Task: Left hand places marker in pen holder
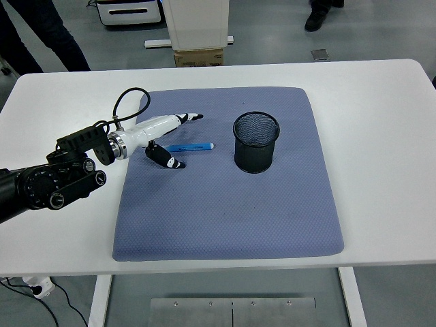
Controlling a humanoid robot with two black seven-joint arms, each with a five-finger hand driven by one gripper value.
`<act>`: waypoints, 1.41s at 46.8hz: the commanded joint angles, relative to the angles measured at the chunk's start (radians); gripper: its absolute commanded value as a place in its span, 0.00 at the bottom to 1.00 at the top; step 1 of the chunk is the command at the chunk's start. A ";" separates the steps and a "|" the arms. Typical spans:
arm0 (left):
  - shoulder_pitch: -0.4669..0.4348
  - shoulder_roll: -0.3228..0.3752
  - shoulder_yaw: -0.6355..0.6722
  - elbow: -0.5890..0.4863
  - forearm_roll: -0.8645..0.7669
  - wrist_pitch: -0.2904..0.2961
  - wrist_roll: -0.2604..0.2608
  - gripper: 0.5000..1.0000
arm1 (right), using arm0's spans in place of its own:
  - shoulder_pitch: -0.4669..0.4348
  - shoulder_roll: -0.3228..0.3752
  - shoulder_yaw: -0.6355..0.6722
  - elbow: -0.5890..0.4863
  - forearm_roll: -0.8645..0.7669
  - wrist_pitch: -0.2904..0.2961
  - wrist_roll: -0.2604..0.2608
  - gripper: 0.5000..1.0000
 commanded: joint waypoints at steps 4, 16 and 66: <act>-0.016 -0.001 0.000 0.000 0.000 -0.009 0.000 0.63 | 0.000 0.000 0.000 0.000 0.000 0.000 0.000 1.00; -0.028 0.001 0.003 -0.002 0.001 -0.031 -0.003 0.54 | 0.000 0.000 0.000 0.000 0.000 0.000 0.000 1.00; -0.034 -0.001 0.064 0.002 0.003 -0.028 -0.008 0.30 | 0.000 0.000 0.000 0.000 0.000 0.000 0.000 1.00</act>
